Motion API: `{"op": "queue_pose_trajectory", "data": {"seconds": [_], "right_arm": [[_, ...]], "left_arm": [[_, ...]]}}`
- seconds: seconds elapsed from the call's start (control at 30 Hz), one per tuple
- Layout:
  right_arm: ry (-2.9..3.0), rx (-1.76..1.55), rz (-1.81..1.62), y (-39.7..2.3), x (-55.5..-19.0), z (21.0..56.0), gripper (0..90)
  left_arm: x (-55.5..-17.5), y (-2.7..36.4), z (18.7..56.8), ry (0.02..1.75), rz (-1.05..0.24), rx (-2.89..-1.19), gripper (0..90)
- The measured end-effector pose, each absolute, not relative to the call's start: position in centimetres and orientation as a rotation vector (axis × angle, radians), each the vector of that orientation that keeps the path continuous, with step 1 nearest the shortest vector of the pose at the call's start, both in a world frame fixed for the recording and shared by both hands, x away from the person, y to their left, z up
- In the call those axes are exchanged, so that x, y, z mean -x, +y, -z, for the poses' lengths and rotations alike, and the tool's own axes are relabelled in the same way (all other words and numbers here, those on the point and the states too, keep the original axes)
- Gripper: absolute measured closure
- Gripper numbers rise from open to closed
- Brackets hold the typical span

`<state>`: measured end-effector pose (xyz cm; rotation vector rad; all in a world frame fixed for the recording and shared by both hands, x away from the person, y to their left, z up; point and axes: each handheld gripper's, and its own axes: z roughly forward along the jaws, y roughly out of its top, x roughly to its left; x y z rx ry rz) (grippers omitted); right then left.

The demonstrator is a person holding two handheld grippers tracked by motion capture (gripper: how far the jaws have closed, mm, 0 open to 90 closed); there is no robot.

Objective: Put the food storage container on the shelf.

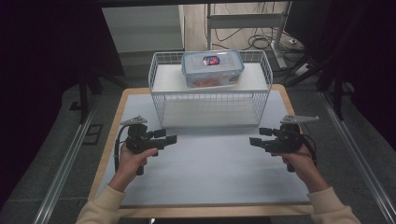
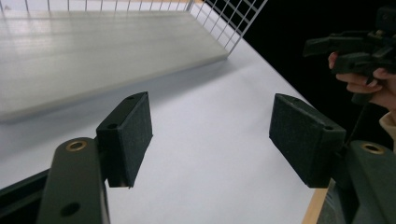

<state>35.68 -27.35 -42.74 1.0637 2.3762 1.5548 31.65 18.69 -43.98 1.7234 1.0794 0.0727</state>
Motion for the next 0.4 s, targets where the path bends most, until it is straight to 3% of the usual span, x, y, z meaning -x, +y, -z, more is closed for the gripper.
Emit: {"op": "queue_pose_trajectory", "data": {"seconds": [0.4], "right_arm": [[2.352, -1.044, -1.577, -28.0, -35.2, 43.1, 22.9]], "left_arm": [[-31.7, 18.8, 45.6, 1.079, -0.095, -1.737, 28.4]]}}
